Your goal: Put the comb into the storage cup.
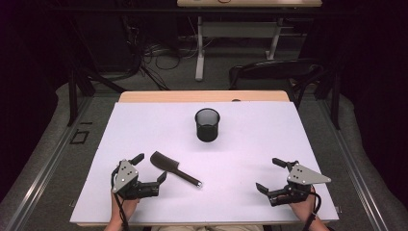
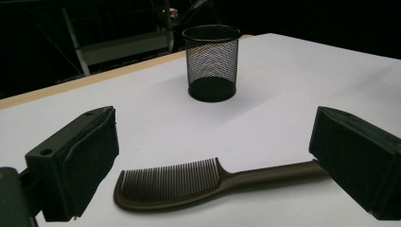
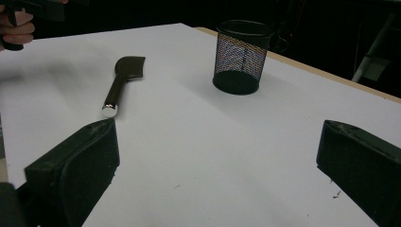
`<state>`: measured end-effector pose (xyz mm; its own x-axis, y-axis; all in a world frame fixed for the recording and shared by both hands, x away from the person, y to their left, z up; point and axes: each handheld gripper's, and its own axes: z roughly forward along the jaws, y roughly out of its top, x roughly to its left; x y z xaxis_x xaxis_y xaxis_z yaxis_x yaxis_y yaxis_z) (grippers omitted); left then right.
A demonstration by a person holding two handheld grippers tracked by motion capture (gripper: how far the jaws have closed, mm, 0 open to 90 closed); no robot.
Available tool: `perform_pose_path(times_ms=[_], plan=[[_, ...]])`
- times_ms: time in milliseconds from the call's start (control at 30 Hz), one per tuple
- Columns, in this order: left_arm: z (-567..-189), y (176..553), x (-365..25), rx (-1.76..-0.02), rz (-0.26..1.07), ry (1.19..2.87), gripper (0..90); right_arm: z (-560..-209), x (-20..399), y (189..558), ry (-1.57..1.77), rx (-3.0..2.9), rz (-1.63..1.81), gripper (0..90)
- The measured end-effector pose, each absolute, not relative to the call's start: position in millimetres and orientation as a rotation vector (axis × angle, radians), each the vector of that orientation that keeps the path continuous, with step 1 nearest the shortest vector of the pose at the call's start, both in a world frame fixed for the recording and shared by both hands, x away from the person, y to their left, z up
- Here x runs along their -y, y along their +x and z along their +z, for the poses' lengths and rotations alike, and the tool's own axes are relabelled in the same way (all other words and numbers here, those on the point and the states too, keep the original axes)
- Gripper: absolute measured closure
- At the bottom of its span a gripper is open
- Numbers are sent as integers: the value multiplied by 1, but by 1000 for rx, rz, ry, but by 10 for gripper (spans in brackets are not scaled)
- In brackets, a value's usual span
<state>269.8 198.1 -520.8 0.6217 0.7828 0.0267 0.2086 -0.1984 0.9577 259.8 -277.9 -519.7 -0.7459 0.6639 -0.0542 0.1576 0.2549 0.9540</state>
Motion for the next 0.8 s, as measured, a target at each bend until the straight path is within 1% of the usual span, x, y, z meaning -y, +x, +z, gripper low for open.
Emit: perform_pose_path(times_ms=[33,67,133,667,800], plan=[[-521,272,-196,-811,614,1744,0,-520,278,260,746,-2085,1501,0],[-521,274,-195,-814,586,1755,1,-520,278,260,744,-2085,1500,0],[-520,277,-191,-818,572,1769,1,-520,278,260,741,-2086,1499,0],[-520,293,-166,-798,563,1840,0,-520,277,262,738,-2088,1501,0],[-521,297,-160,-802,542,1853,0,-521,277,263,746,-2090,1503,0]])
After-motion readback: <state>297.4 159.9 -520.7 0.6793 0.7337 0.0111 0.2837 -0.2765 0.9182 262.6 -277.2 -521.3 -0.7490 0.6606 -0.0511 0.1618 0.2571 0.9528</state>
